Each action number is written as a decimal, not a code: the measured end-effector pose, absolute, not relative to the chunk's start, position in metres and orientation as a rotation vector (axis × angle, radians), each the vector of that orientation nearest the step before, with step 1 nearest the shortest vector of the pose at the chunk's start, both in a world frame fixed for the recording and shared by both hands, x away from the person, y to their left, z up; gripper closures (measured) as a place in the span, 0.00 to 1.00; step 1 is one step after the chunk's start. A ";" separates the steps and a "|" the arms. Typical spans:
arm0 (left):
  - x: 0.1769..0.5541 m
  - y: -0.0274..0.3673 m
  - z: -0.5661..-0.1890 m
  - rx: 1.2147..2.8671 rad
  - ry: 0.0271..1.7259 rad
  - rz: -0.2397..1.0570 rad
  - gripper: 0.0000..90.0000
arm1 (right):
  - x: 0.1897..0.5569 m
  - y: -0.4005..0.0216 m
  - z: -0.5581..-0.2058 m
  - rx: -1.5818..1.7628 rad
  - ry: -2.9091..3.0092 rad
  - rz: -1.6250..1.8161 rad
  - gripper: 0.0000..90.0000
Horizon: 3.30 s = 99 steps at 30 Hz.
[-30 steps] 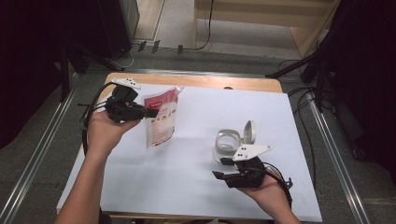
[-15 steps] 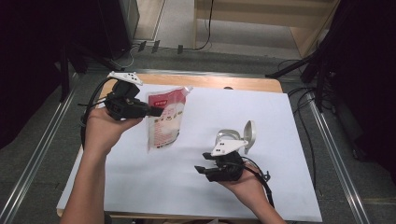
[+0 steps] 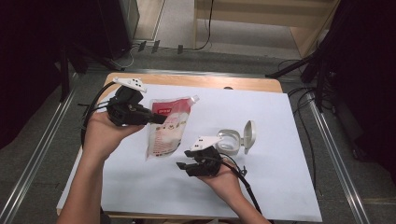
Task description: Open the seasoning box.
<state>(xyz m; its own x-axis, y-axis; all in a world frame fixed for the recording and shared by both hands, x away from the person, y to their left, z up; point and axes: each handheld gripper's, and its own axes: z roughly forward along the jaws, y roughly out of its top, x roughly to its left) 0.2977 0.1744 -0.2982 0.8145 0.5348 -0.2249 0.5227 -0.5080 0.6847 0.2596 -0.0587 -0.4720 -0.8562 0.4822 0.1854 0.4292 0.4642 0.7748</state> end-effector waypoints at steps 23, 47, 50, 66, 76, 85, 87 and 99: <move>0.296 0.157 -0.305 2.202 0.772 -0.145 1.00 | 0.278 -0.048 -0.506 0.792 2.543 1.398 0.57; 0.304 0.136 -0.324 2.200 0.781 -0.126 0.96 | 0.248 -0.041 -0.501 0.667 2.568 1.498 0.74; 0.304 0.132 -0.328 2.265 0.773 -0.098 0.94 | 0.247 -0.042 -0.500 0.692 2.570 1.532 0.75; 0.300 0.134 -0.319 2.165 0.793 -0.332 1.00 | 0.244 -0.051 -0.510 0.784 2.404 1.543 0.64; 0.313 0.132 -0.340 2.075 0.884 -0.407 1.00 | 0.233 -0.050 -0.503 0.670 2.274 1.552 0.65; 0.311 0.112 -0.341 2.198 0.873 -0.219 0.96 | 0.225 -0.039 -0.499 0.725 2.375 1.568 0.63; 0.308 0.110 -0.339 2.237 0.826 -0.160 0.92 | 0.224 -0.040 -0.495 0.751 2.404 1.598 0.63; 0.312 0.107 -0.342 2.192 0.788 -0.286 0.97 | 0.216 -0.051 -0.478 0.832 2.482 1.704 0.63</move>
<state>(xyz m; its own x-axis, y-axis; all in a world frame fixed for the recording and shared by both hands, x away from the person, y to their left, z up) 0.3115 0.1067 -0.3420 0.7829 0.4463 -0.4334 0.6205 -0.5089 0.5967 0.2158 -0.0514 -0.4783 -0.8580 0.4330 0.2764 0.4134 0.2627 0.8718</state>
